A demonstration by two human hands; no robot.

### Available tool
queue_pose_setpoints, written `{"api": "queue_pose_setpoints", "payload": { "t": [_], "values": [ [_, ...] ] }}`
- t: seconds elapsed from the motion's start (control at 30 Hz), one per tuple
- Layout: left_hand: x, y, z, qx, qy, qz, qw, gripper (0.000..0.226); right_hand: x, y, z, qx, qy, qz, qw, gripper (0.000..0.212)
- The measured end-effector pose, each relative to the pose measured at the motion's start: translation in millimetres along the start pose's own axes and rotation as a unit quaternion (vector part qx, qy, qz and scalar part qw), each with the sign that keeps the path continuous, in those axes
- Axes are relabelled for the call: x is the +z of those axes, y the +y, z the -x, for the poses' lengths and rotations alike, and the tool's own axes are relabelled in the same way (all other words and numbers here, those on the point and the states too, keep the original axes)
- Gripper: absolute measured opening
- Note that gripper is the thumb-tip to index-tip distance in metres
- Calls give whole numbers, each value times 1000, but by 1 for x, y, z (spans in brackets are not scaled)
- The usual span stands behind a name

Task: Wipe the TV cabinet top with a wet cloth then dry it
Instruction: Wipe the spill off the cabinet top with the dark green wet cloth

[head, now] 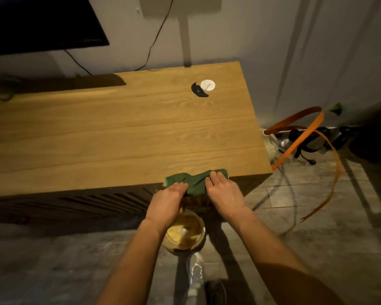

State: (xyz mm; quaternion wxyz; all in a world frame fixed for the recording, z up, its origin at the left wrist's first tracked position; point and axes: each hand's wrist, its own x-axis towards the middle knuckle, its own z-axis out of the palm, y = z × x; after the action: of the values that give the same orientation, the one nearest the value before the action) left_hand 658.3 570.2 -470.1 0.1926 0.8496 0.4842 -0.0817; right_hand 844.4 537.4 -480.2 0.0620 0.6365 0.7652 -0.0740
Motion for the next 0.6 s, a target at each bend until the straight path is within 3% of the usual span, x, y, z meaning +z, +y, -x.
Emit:
{"api": "queue_pose_setpoints", "payload": {
  "t": [0.1, 0.37, 0.6],
  "values": [
    [4, -8, 44, -65, -7, 18, 998, 30, -9, -38, -2, -39, -6, -54, 998, 35],
    [-23, -43, 101, -111, 22, 49, 992, 35, -34, -92, 12, -59, -78, -76, 992, 22],
    [-56, -87, 155, -148, 56, 42, 986, 32, -78, -147, -2, -127, -77, -71, 986, 29]
  ]
}}
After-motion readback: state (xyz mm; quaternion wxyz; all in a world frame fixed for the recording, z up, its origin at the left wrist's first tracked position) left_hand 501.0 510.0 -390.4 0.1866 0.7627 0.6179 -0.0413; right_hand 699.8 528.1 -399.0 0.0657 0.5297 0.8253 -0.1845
